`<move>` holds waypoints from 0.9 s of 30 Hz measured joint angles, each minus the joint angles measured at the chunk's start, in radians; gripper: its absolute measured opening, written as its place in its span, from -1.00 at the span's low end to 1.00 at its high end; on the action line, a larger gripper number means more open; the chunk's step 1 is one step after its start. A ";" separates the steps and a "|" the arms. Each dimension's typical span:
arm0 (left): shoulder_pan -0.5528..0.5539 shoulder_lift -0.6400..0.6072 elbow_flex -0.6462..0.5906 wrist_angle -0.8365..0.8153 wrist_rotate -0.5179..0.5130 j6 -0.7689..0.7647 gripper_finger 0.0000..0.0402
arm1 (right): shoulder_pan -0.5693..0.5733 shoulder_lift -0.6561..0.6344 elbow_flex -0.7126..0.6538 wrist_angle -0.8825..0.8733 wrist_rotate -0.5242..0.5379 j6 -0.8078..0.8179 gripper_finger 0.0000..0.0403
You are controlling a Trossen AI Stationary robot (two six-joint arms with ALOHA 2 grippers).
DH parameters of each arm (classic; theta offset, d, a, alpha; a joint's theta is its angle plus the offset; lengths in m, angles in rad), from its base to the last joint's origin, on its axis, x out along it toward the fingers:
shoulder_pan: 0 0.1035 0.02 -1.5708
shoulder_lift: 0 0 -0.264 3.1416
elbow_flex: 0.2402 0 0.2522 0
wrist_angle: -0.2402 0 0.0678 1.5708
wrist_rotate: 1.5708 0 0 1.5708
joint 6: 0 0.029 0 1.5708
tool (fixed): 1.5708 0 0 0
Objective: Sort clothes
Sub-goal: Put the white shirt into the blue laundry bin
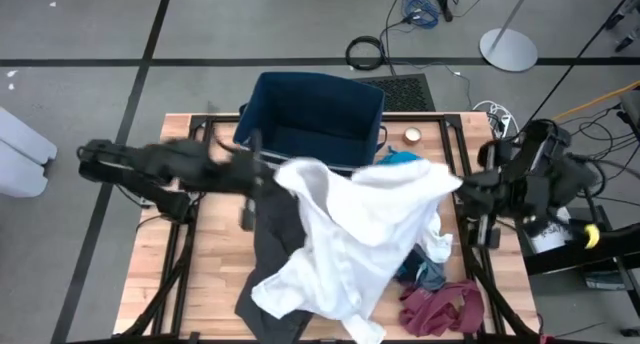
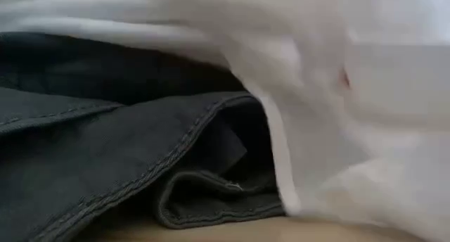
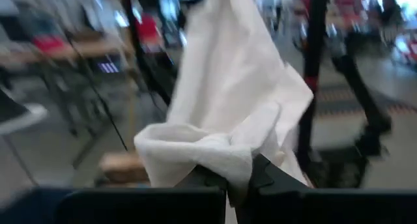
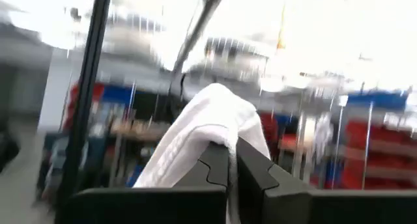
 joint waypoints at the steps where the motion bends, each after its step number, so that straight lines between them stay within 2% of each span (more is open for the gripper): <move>1: 0.000 -0.011 0.027 0.002 -0.015 0.016 -0.98 | -0.026 0.000 0.000 0.050 -0.054 -0.030 -1.00; 3: 0.000 -0.024 0.078 0.027 -0.051 0.043 -0.98 | -0.081 0.000 0.000 0.132 -0.194 -0.074 -1.00; 6: 0.000 -0.027 0.154 0.095 -0.097 0.142 -0.98 | -0.169 0.001 0.000 0.242 -0.457 -0.084 -1.00; 8: 0.000 -0.022 0.201 0.155 -0.122 0.230 -0.98 | -0.234 0.004 0.000 0.315 -0.638 -0.048 -1.00; 11: 0.010 -0.003 0.267 0.264 -0.132 0.389 -0.98 | -0.338 0.020 0.009 0.415 -0.815 0.029 -1.00; 15: 0.033 0.041 0.365 0.303 -0.135 0.496 -0.98 | -0.460 0.065 0.096 0.367 -0.842 0.140 -1.00; 19: 0.042 0.080 0.434 0.224 -0.135 0.519 -0.98 | -0.537 0.137 0.227 0.146 -0.844 0.303 -1.00; 23: 0.017 0.091 0.453 0.121 -0.108 0.533 -0.98 | -0.545 0.212 0.356 -0.152 -0.840 0.429 -1.00; 27: -0.060 0.085 0.460 0.018 -0.110 0.538 -0.98 | -0.510 0.260 0.443 -0.344 -0.839 0.565 -1.00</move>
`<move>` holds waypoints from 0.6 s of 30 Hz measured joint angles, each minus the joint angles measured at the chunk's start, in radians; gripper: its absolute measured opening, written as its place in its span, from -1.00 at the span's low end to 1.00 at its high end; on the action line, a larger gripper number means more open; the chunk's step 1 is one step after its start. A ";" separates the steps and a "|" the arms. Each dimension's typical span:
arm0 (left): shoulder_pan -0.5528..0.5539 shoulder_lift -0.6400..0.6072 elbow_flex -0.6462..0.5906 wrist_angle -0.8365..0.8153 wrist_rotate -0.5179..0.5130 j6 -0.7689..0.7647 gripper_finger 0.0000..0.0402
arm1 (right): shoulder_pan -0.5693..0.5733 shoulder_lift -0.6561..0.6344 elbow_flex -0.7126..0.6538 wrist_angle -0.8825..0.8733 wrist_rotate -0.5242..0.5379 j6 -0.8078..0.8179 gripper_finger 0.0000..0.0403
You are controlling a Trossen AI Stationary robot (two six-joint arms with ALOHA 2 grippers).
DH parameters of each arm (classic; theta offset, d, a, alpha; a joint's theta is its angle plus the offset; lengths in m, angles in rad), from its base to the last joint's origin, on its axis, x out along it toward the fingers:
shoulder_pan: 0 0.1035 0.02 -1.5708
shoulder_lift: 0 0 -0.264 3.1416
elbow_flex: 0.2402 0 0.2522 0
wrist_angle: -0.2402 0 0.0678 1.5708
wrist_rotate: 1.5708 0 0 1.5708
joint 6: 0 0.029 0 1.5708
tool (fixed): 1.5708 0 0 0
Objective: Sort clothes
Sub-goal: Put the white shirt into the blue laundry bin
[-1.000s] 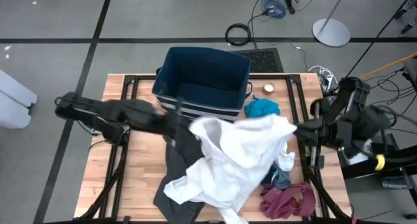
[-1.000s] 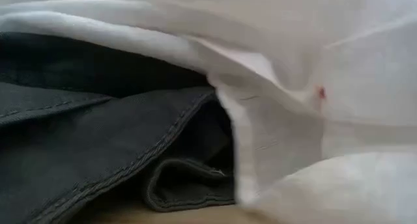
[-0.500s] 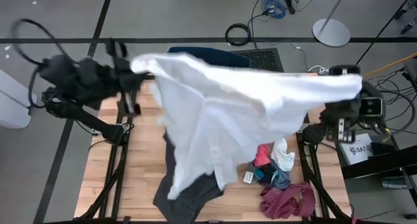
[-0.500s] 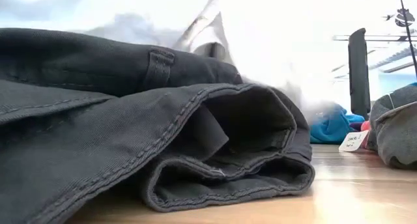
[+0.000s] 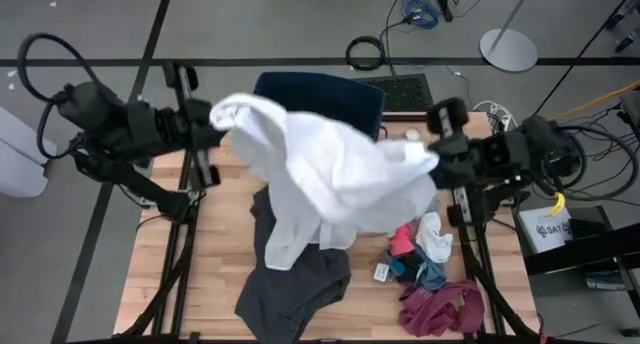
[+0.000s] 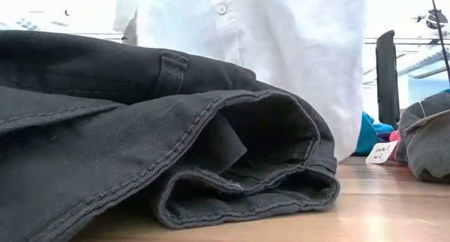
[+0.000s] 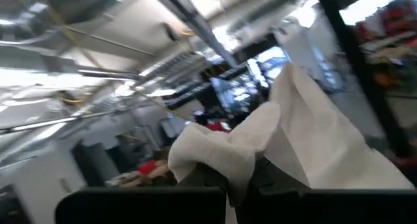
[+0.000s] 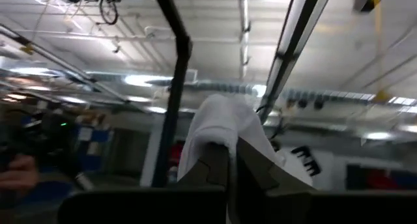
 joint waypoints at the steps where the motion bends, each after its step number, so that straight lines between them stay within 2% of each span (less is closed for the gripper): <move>1: -0.031 -0.001 0.000 -0.032 0.000 0.000 -0.98 | 0.016 0.008 0.013 -0.035 0.001 0.022 -1.00; 5: -0.185 0.008 -0.002 -0.107 -0.049 0.000 -0.98 | 0.123 0.033 0.025 -0.105 0.009 0.028 -1.00; 7: -0.273 0.023 -0.007 -0.124 -0.100 0.000 -0.98 | 0.195 0.042 0.025 -0.110 0.051 0.004 -1.00; 10: -0.398 0.055 -0.021 -0.145 -0.188 0.001 -0.98 | 0.316 0.063 0.027 -0.141 0.169 -0.063 -1.00; 13: -0.500 0.112 -0.026 -0.155 -0.296 0.004 -0.98 | 0.421 0.112 0.027 -0.161 0.339 -0.128 -1.00; 18: -0.596 0.216 -0.028 -0.077 -0.431 0.083 -0.98 | 0.508 0.195 0.025 -0.031 0.529 -0.230 -1.00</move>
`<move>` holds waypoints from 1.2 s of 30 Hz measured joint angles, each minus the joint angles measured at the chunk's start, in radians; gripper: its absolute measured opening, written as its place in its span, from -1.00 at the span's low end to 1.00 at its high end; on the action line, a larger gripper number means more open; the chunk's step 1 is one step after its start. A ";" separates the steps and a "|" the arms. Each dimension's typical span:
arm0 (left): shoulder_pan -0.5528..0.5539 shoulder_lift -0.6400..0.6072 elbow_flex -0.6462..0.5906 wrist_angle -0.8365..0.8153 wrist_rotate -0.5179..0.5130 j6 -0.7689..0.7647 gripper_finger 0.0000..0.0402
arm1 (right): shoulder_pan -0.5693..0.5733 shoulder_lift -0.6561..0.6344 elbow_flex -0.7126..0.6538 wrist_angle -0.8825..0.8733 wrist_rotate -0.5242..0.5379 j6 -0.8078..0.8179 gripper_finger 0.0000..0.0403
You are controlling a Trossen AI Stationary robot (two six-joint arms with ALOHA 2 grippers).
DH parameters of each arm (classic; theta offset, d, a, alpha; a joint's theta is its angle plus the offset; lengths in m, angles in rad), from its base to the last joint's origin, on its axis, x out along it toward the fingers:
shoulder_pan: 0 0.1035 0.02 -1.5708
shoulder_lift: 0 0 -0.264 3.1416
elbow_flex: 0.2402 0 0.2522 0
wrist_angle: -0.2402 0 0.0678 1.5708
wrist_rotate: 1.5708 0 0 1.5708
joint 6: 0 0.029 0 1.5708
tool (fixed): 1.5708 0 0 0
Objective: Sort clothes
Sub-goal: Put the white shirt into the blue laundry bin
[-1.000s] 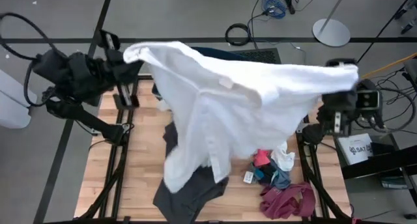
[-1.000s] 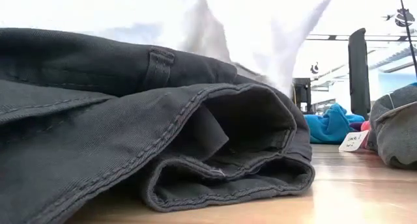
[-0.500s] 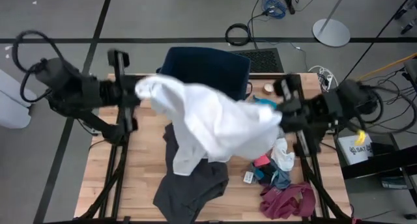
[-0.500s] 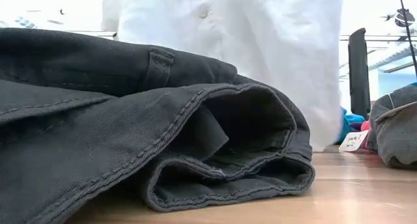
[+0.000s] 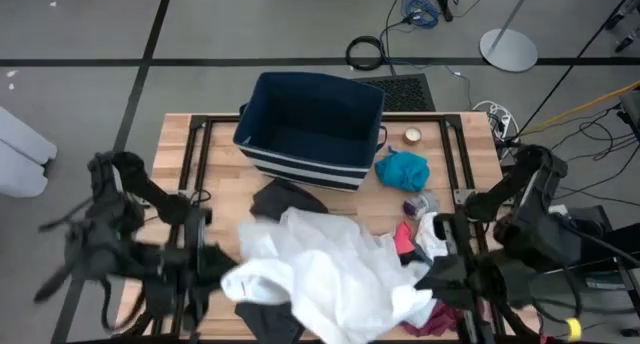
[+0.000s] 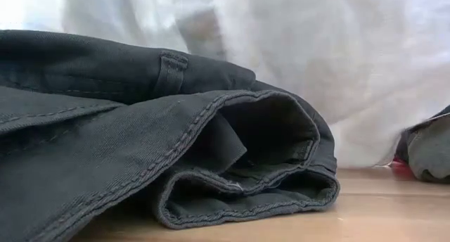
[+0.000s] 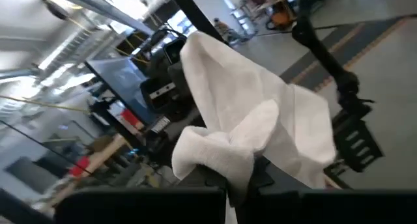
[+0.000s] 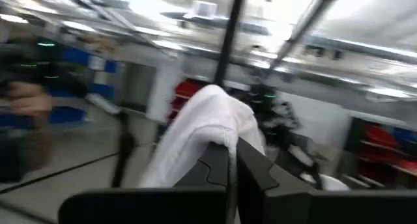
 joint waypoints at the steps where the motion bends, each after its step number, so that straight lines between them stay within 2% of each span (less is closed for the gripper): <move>1: -0.008 0.015 0.000 0.025 -0.029 0.014 -0.98 | 0.006 0.009 0.000 0.017 0.047 -0.011 -1.00; 5: -0.007 0.039 0.000 0.006 -0.100 -0.017 -0.98 | 0.004 0.026 0.000 -0.065 0.262 0.035 -1.00; 9: 0.049 0.033 0.000 -0.153 -0.113 -0.175 -0.98 | -0.018 0.020 0.001 -0.303 0.408 0.233 -1.00; 12: 0.109 0.023 0.001 -0.304 -0.115 -0.329 -0.98 | -0.040 0.011 0.000 -0.554 0.416 0.471 -1.00; 17: 0.223 0.029 -0.005 -0.614 -0.090 -0.626 -0.98 | -0.078 0.003 0.000 -1.037 0.399 0.975 -1.00; 21: 0.297 0.025 -0.102 -0.735 -0.046 -0.811 -0.98 | -0.110 0.003 -0.078 -1.291 0.346 1.320 -1.00; 25: 0.338 0.025 -0.256 -0.712 0.023 -0.884 -0.98 | -0.156 0.003 -0.220 -1.264 0.205 1.427 -1.00; 32: 0.403 0.026 -0.540 -0.494 0.150 -0.921 -0.98 | -0.297 0.003 -0.474 -1.039 -0.075 1.401 -1.00; 36: 0.446 0.026 -0.669 -0.344 0.244 -0.924 -0.98 | -0.404 0.003 -0.594 -0.945 -0.162 1.379 -1.00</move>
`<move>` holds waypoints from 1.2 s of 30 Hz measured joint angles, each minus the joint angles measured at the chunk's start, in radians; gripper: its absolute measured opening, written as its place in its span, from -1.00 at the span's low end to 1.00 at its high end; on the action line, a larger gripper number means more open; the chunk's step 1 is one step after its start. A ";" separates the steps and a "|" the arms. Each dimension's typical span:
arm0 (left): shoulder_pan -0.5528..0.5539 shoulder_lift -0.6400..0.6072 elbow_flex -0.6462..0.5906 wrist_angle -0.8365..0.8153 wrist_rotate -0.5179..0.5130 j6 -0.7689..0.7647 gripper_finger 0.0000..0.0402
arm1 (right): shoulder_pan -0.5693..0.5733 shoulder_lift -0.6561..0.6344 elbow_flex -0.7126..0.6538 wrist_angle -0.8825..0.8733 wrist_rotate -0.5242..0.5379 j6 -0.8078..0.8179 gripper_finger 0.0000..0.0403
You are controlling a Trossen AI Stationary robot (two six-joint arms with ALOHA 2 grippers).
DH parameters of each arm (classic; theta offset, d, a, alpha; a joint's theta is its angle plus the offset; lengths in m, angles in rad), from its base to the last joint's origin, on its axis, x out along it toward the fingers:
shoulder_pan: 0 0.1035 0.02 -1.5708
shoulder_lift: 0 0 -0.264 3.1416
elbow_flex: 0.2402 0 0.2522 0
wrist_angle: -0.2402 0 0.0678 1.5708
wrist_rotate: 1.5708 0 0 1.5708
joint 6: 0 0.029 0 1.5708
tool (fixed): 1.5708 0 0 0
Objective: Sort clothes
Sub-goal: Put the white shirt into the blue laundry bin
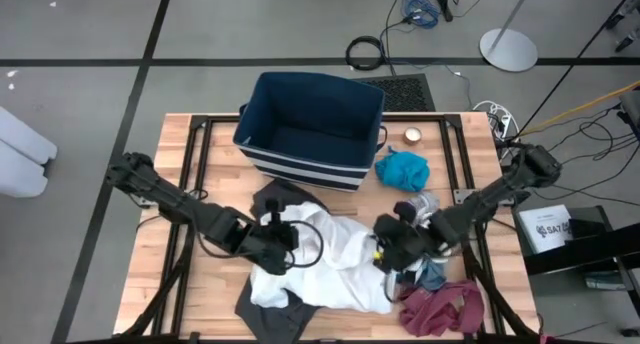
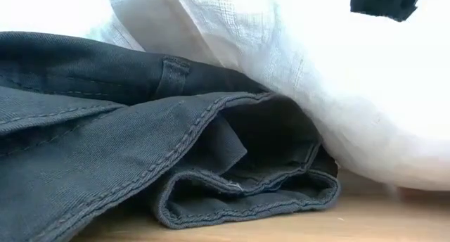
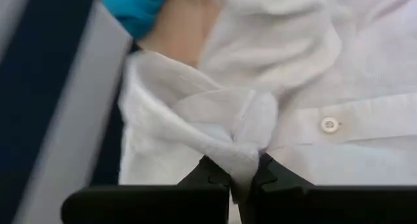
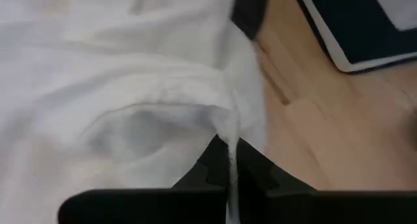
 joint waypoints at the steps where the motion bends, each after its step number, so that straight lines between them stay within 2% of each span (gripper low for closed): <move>1: 0.009 0.000 -0.027 0.037 0.023 0.000 -0.98 | -0.026 0.000 -0.022 0.023 -0.011 -0.020 -1.00; 4: 0.025 0.000 -0.092 0.112 0.084 -0.002 -0.98 | -0.109 0.000 -0.073 0.116 -0.073 -0.101 -0.95; 6: 0.029 0.000 -0.111 0.112 0.096 -0.019 -0.98 | -0.163 0.002 -0.088 0.167 -0.150 -0.174 -0.86; 11: 0.029 -0.001 -0.121 0.119 0.097 -0.027 -0.98 | -0.240 0.022 -0.088 0.231 -0.233 -0.384 -0.48; 14: 0.025 -0.001 -0.121 0.139 0.106 -0.026 -0.96 | -0.267 0.047 -0.088 0.231 -0.244 -0.402 -0.19; 17: 0.021 -0.001 -0.121 0.146 0.109 -0.026 -0.94 | -0.292 0.108 -0.088 0.242 -0.308 -0.386 0.06; 20: 0.020 -0.001 -0.121 0.145 0.109 -0.026 -0.94 | -0.305 0.193 -0.088 0.262 -0.343 -0.396 0.22; 22: 0.016 -0.001 -0.121 0.144 0.108 -0.026 -0.93 | -0.306 0.246 -0.088 0.282 -0.345 -0.401 0.27; 26: 0.006 -0.001 -0.121 0.142 0.108 -0.025 -0.93 | -0.305 0.323 -0.086 0.347 -0.346 -0.410 0.20; 29: -0.001 -0.001 -0.121 0.140 0.108 -0.025 -0.92 | -0.304 0.353 -0.083 0.372 -0.351 -0.403 0.00; 32: -0.004 -0.001 -0.122 0.139 0.108 -0.025 -0.92 | -0.304 0.356 -0.083 0.375 -0.368 -0.403 -0.33; 36: -0.004 -0.001 -0.121 0.139 0.108 -0.025 -0.92 | -0.304 0.322 -0.087 0.362 -0.372 -0.407 -0.88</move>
